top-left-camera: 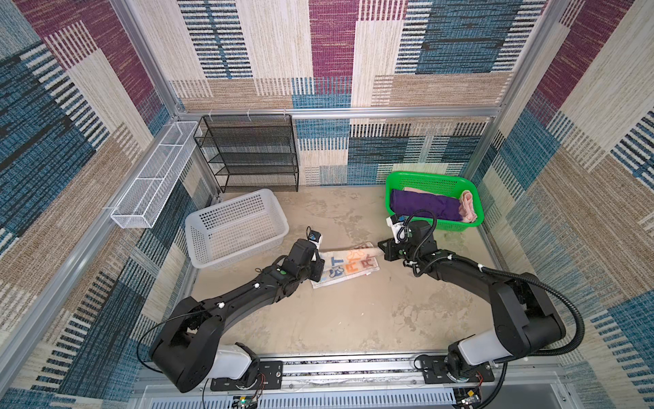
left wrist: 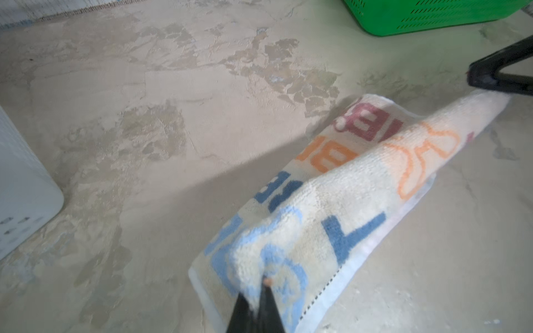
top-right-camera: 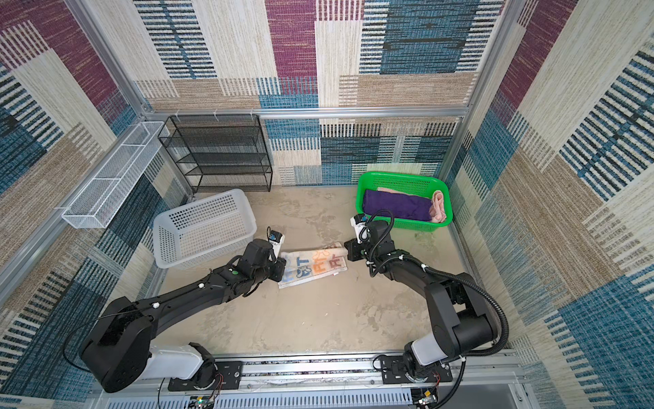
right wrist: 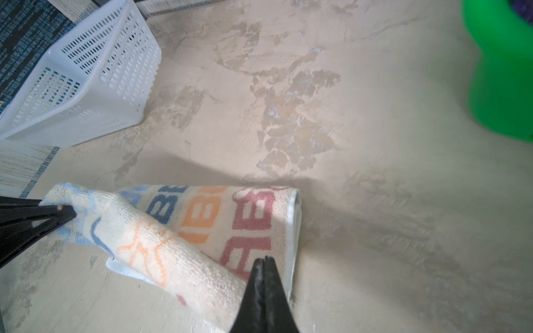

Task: Fold and stack the towels
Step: 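Grasp the towel's edge with both grippers and fold it over again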

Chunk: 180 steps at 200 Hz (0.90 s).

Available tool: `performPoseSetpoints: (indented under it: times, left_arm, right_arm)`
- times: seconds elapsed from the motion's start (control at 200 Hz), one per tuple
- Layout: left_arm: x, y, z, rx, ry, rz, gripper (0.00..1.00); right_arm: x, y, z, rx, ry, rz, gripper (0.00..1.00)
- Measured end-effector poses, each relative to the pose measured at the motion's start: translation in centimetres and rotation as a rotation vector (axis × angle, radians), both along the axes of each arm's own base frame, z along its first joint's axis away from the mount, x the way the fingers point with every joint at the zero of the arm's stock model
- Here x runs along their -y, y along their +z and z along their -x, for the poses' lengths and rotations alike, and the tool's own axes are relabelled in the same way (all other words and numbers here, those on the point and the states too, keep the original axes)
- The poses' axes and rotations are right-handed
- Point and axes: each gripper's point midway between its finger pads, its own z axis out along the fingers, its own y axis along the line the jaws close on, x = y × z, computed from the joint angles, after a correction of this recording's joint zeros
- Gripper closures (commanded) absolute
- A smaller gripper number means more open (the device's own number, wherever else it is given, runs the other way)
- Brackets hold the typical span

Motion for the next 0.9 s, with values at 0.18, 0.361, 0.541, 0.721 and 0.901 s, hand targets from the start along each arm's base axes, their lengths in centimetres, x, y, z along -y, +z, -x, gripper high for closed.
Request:
performPoseSetpoints:
  times: [0.18,0.361,0.541,0.721,0.901]
  left_arm:
    - [0.1,-2.9,1.3,-0.016,-0.008,0.009,0.64]
    - [0.4,-3.6,2.9,0.004,-0.026,0.039,0.50]
    - [0.2,-1.4,4.3,0.083,-0.047,0.108,0.42]
    - [-0.6,2.5,5.1,0.189,-0.042,0.190,0.40]
    - [-1.0,4.3,5.0,0.214,-0.019,0.208,0.43]
  right_arm:
    - [0.3,-3.8,1.6,-0.106,-0.002,0.010,1.00]
    - [0.6,-4.9,2.9,-0.145,-0.013,0.010,0.82]
    - [0.6,-3.3,2.8,-0.110,-0.013,0.001,0.67]
    - [0.9,-1.6,2.6,-0.075,-0.031,0.004,0.48]
    - [0.6,-0.8,1.7,-0.068,-0.028,0.000,0.34]
